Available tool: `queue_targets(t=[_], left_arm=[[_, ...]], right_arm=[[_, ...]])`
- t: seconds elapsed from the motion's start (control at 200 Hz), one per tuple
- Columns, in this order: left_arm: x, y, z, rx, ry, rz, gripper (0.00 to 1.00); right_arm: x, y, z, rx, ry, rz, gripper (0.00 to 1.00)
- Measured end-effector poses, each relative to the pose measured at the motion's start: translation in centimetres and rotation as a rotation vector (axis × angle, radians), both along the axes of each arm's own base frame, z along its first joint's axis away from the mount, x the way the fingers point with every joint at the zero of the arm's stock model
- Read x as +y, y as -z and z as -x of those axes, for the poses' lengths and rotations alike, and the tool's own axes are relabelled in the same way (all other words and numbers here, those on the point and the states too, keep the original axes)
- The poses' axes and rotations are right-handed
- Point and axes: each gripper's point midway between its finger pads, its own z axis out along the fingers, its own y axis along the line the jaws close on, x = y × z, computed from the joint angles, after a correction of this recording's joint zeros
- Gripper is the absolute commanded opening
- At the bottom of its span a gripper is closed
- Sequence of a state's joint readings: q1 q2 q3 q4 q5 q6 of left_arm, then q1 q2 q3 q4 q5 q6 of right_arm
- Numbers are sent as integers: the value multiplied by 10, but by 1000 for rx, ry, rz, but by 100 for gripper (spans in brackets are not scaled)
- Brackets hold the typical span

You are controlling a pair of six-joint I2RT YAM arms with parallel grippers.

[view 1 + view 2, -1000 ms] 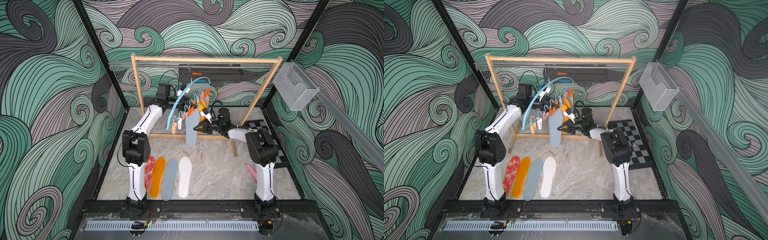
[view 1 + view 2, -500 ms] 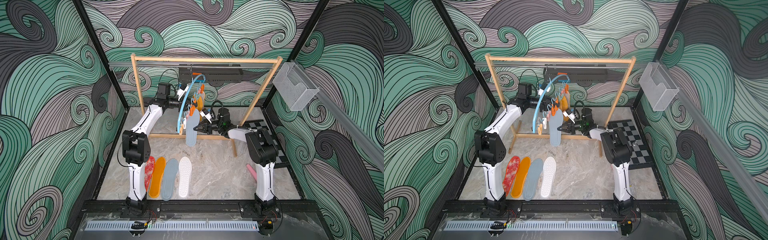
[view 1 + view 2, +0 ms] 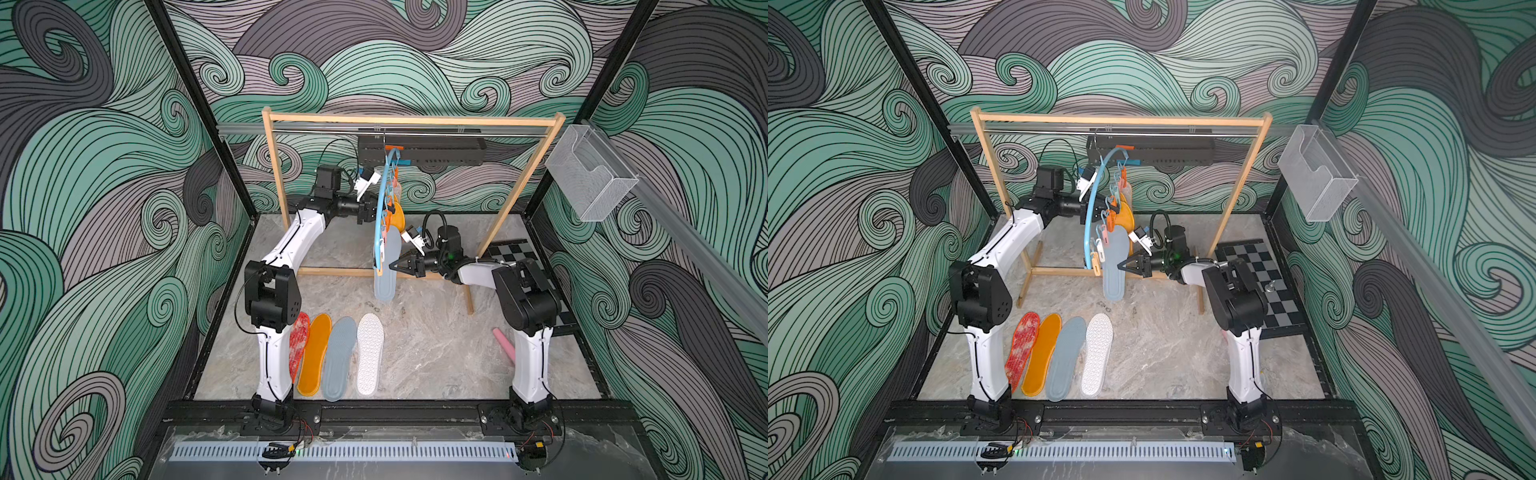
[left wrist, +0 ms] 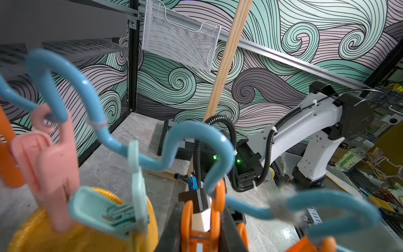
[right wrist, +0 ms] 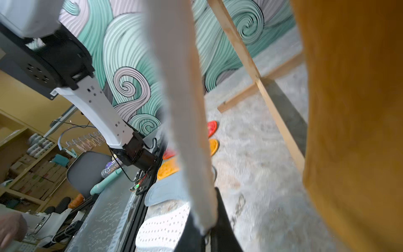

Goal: Take the shoe insoles off the hanger
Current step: Open the clamp at the hanger, then place the insole at the center of the board.

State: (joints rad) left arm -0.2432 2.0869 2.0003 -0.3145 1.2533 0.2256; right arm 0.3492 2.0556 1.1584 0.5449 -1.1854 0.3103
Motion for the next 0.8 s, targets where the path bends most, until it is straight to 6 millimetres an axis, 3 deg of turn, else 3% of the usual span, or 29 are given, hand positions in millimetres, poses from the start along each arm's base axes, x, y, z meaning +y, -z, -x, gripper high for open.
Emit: queue_targets(t=[0.14,0.355,0.685,0.801], left_arm=[[0,0,-1,-5,-4,-3,4],[1,2,-3,-16,-21,-14,4],[3,1,-3,-22,-47,-27,4],[3,1,-3,-24,-55,-31,4]], right_arm=[[-14,16,26,120,74,60,0],[-34,3,56,266,210,94,0],[-70,7,146,450,264,229,0],[-77,23,180,507,258,290,0]])
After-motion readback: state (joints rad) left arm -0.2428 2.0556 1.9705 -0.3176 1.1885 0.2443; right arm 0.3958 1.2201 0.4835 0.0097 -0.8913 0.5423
